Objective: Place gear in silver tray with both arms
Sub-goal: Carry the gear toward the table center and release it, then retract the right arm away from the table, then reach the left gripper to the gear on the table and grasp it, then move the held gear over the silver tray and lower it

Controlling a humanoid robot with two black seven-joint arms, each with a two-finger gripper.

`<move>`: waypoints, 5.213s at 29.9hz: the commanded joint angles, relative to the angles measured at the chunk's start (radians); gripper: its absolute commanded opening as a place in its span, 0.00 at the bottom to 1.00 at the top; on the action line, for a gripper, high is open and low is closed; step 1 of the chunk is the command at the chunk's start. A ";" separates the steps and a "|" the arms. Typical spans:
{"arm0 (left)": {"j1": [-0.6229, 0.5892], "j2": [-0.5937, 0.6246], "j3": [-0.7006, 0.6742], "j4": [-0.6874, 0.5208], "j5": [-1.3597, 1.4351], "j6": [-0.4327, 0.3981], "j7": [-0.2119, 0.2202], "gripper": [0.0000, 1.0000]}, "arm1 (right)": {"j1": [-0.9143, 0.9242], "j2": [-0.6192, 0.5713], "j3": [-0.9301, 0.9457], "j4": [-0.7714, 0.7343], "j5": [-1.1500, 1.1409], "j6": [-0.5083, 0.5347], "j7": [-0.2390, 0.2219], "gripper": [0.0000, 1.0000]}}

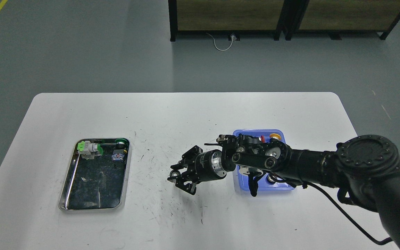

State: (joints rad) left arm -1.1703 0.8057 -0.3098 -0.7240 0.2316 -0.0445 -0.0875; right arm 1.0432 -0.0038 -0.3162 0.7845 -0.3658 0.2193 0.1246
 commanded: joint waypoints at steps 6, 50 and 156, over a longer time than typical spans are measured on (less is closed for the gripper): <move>0.000 0.017 0.000 -0.003 0.000 -0.005 0.000 0.98 | 0.000 0.004 -0.011 -0.074 -0.015 -0.001 0.043 0.56; 0.149 -0.233 0.073 -0.336 0.319 -0.051 -0.070 0.98 | 0.135 -0.755 0.582 -0.106 0.206 -0.038 0.056 0.88; 0.379 -0.699 0.149 -0.074 0.374 0.077 -0.067 0.30 | 0.155 -0.754 0.568 -0.188 0.185 -0.072 0.056 0.89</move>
State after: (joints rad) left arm -0.7607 0.0528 -0.1585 -0.7618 0.6285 0.0394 -0.1608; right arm 1.1981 -0.7577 0.2528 0.5966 -0.1810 0.1472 0.1811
